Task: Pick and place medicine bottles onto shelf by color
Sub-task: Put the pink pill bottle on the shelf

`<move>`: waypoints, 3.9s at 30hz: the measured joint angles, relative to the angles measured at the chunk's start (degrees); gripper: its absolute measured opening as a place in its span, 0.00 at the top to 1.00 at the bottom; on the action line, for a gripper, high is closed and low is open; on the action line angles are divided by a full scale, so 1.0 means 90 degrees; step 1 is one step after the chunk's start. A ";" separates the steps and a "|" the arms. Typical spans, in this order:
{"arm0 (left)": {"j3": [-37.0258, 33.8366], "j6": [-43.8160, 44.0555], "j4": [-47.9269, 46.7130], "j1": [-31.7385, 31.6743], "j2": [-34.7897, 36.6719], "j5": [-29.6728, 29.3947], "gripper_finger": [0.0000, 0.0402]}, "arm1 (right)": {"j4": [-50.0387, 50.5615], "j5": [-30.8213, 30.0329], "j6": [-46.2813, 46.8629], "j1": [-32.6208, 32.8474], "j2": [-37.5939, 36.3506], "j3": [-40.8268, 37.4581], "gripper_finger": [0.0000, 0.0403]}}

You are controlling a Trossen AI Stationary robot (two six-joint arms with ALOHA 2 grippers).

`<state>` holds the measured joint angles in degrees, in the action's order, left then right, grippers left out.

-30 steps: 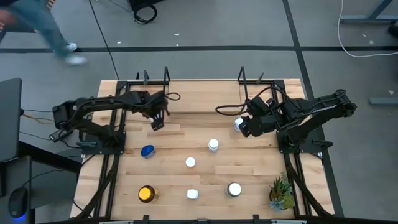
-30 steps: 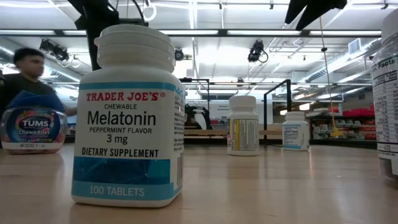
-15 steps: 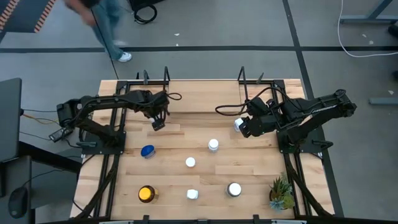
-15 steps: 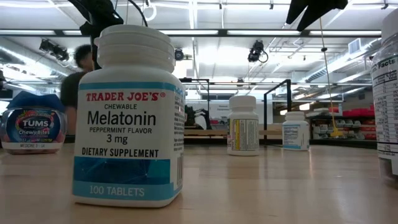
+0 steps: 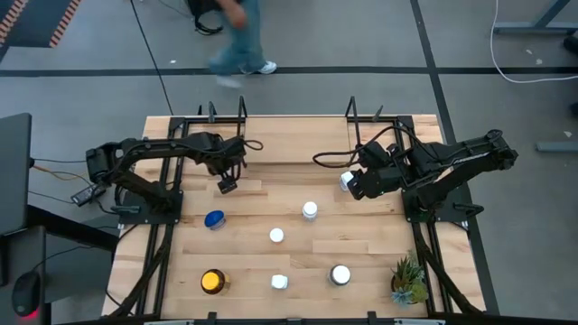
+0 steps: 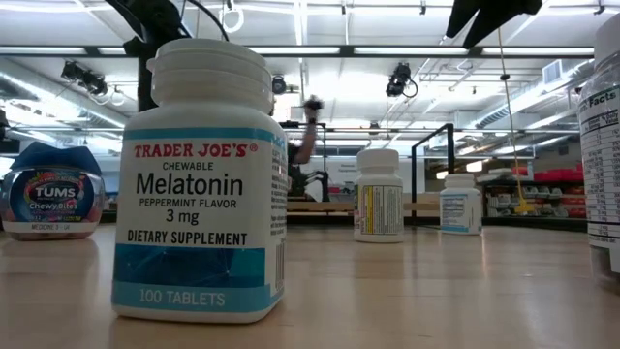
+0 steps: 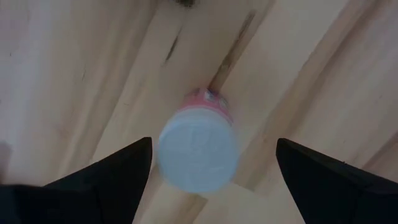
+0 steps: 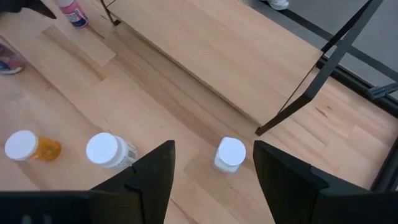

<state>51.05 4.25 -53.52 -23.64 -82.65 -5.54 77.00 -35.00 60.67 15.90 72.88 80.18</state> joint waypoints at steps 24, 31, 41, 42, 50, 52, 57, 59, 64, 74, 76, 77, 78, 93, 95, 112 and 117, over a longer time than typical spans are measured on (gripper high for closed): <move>0.0007 0.0305 -0.0649 0.0304 0.0075 0.0384 0.60 | 0.0004 0.0065 -0.0056 0.0002 0.0002 0.0000 0.44; 0.0028 0.0662 -0.0778 0.0769 0.0324 0.0605 0.60 | 0.0006 0.0065 -0.0143 0.0005 0.0002 0.0000 0.44; 0.1944 0.0945 -0.1268 0.1385 0.0435 0.0777 0.60 | 0.0004 0.0080 -0.0300 0.0005 0.0002 0.0000 0.44; 0.2191 0.0922 -0.1274 0.1436 0.0432 0.0773 0.60 | 0.0004 0.0095 -0.0301 0.0005 0.0001 0.0000 0.44; 0.3886 0.0251 -0.1372 0.1500 0.0165 0.0434 0.60 | 0.0002 0.0184 -0.0300 0.0005 0.0002 0.0000 0.44; 0.4345 -0.0084 -0.1400 0.1404 -0.0124 0.0334 0.60 | -0.0001 0.0184 -0.0342 0.0005 0.0000 0.0000 0.44; 0.5565 -0.0993 -0.1727 0.0966 -0.1160 0.0318 0.60 | 0.0001 0.0244 -0.0428 0.0005 0.0002 0.0000 0.44; 0.5975 -0.1432 -0.1919 0.0736 -0.1634 0.0300 0.60 | 0.0001 0.0287 -0.0419 0.0005 0.0001 0.0000 0.44; 0.6638 -0.2243 -0.2104 -0.0017 -0.2678 0.0277 0.59 | 0.0001 0.0398 -0.0392 0.0005 0.0001 0.0000 0.44; 0.6923 -0.2727 -0.2039 -0.1130 -0.3922 -0.0216 0.59 | 0.0000 0.0395 -0.0319 0.0002 0.0001 0.0000 0.44; 0.6923 -0.2888 -0.2037 -0.1255 -0.3994 -0.0219 0.59 | 0.0000 0.0394 -0.0317 0.0002 0.0000 0.0000 0.44; 0.6923 -0.3057 -0.2029 -0.1299 -0.4015 -0.0219 0.59 | 0.0001 0.0395 -0.0317 0.0002 0.0002 0.0000 0.44; 0.6923 -0.3232 -0.1991 -0.1332 -0.4024 -0.0226 0.59 | 0.0001 0.0395 -0.0317 0.0002 0.0002 0.0000 0.44; 0.6581 -0.4886 -0.1373 -0.1513 -0.4027 -0.0290 0.58 | -0.0001 0.0400 -0.0334 0.0002 0.0000 0.0000 0.44; 0.6489 -0.4886 -0.1380 -0.1579 -0.4031 -0.0304 0.58 | 0.0001 0.0420 -0.0334 0.0002 0.0000 0.0000 0.44; 0.6447 -0.5048 -0.1441 -0.1997 -0.4033 -0.0300 0.58 | -0.0001 0.0638 -0.0231 0.0005 0.0000 0.0000 0.44; 0.6438 -0.5081 -0.1564 -0.1992 -0.4148 -0.0289 0.58 | -0.0001 0.0641 -0.0205 0.0005 0.0001 0.0000 0.44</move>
<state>108.99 -41.48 -67.60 -41.56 -119.99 -8.14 76.99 -29.23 58.83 15.94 72.89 80.18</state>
